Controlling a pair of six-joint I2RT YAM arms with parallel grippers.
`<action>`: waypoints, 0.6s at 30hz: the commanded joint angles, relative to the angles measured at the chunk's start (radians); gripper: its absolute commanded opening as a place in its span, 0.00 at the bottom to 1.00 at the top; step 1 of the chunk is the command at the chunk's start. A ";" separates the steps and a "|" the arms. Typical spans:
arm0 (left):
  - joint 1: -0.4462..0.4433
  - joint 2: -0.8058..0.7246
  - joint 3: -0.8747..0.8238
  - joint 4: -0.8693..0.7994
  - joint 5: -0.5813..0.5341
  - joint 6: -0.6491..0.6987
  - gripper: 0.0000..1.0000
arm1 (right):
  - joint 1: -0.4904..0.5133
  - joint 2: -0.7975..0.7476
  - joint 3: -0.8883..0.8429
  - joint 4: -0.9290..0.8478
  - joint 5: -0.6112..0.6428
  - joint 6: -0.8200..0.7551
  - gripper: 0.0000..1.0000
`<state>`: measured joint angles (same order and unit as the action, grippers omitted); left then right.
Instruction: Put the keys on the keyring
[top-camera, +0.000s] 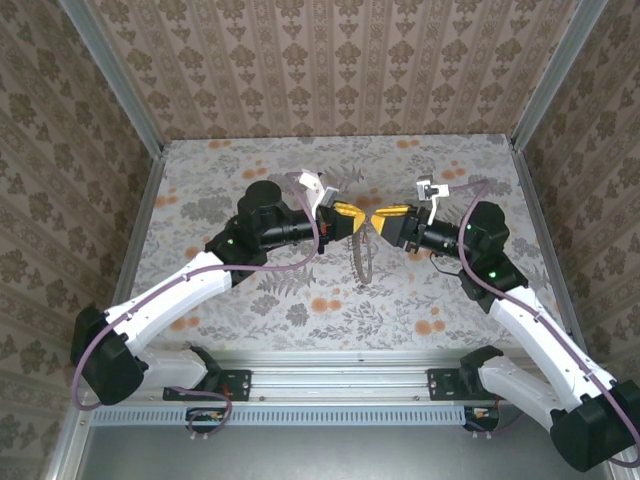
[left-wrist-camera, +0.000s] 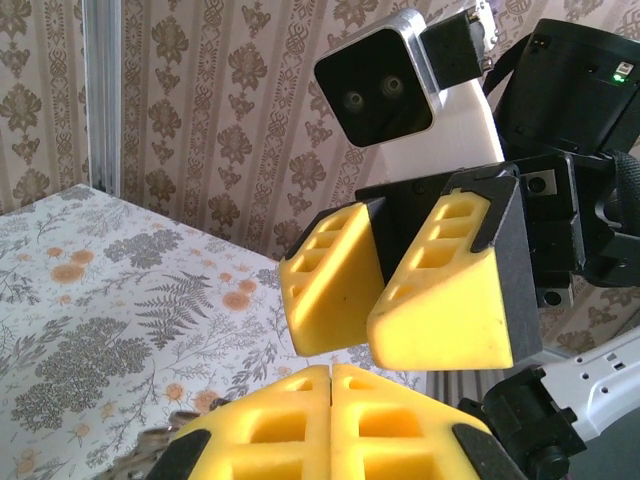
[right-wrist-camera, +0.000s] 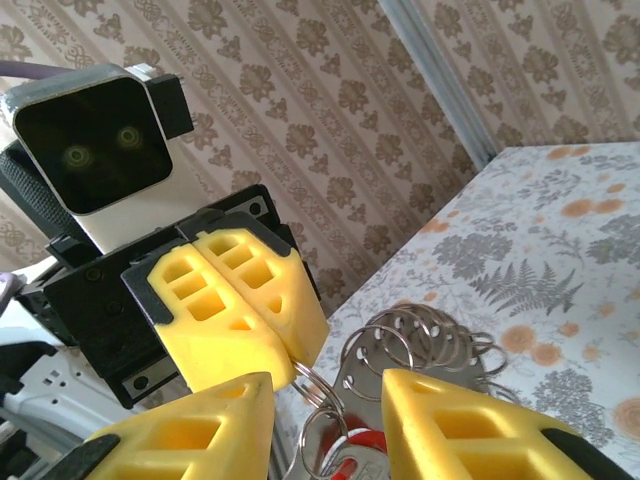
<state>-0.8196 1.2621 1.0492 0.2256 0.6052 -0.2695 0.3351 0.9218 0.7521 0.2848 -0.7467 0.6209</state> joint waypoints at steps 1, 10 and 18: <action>-0.004 -0.011 0.006 0.055 0.013 -0.003 0.00 | -0.006 0.010 -0.004 0.081 -0.069 0.034 0.34; -0.006 -0.006 0.012 0.057 0.015 -0.004 0.00 | -0.005 0.032 -0.030 0.110 -0.084 0.041 0.33; -0.010 -0.004 0.014 0.057 0.015 -0.005 0.00 | -0.006 0.055 -0.033 0.134 -0.085 0.050 0.34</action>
<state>-0.8200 1.2621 1.0492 0.2317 0.6052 -0.2695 0.3336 0.9749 0.7284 0.3653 -0.8021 0.6598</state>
